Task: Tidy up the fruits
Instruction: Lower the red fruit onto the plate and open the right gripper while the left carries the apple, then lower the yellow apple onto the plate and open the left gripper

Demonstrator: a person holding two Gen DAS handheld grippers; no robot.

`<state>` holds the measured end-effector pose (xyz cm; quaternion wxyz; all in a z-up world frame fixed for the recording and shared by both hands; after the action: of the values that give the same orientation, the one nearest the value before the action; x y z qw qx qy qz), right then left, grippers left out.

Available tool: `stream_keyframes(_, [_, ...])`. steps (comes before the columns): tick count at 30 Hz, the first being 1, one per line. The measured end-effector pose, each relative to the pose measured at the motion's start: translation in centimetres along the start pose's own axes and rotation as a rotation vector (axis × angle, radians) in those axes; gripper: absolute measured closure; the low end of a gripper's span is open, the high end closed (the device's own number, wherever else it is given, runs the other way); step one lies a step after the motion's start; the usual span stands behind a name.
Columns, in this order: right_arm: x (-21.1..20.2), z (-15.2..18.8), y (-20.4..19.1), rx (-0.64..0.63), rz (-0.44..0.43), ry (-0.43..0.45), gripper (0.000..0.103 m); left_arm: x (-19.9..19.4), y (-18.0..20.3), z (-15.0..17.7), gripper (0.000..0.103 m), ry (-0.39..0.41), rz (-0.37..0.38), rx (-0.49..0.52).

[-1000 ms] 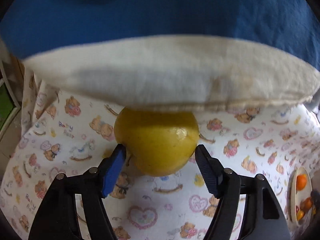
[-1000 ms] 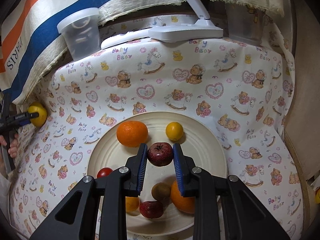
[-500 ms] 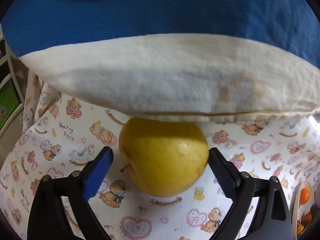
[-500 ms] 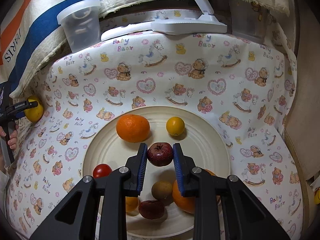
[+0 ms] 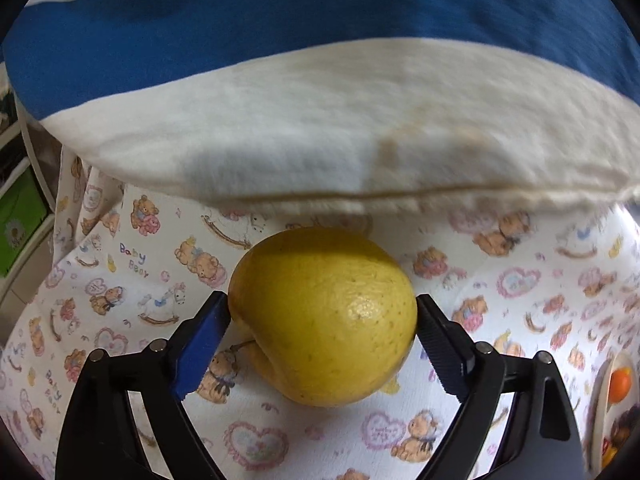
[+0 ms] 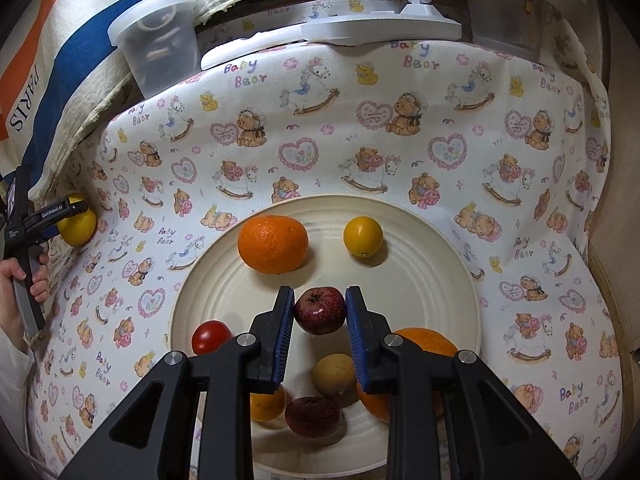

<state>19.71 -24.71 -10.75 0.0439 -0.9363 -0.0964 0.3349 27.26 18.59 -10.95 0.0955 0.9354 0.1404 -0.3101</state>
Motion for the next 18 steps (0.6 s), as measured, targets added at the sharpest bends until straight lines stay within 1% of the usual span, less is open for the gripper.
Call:
stream_keyframes(4, [-0.3, -0.2, 0.1, 0.005, 0.000, 0.006, 0.073, -2.0, 0.6, 1.0, 0.013, 0.003, 0.057, 0.012])
stream_keyframes(8, [-0.9, -0.5, 0.1, 0.006, 0.002, 0.024, 0.073, -4.9, 2.0, 0.9, 0.013, 0.041, 0.097, 0.054])
stream_keyframes(10, [-1.3, -0.7, 0.1, 0.009, 0.000, 0.034, 0.073, -6.2, 2.6, 1.2, 0.013, 0.029, 0.147, 0.060])
stream_keyframes(12, [-1.7, -0.9, 0.2, 0.022, -0.004, 0.043, 0.073, -7.4, 3.9, 1.5, 0.013, 0.015, 0.185, 0.079])
stream_keyframes(15, [-2.2, -1.3, 0.5, 0.036, -0.007, 0.052, 0.073, -9.9, 6.3, 1.8, 0.013, 0.033, 0.209, 0.142])
stream_keyframes(16, [-2.4, -1.4, 0.6, 0.036, -0.002, 0.059, 0.073, -11.0, 6.9, 1.9, 0.013, 0.031, 0.220, 0.143])
stream_keyframes(18, [-2.8, -2.0, 1.4, 0.010, 0.045, 0.094, 0.073, -12.4, 8.2, 1.9, 0.013, 0.014, 0.284, 0.122])
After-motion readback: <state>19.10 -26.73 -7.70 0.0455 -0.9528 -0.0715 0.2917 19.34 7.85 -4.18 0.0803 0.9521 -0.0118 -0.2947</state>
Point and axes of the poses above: each gripper's, at about its wrist camera, not at the fingertips, and x roughly the way its jaws point, y to its right, z to its underside, the point moved 10 cm from there along x, roughly the way its jaws point, and after that the axes turned 7 degrees about y, right-handed, at the moved point
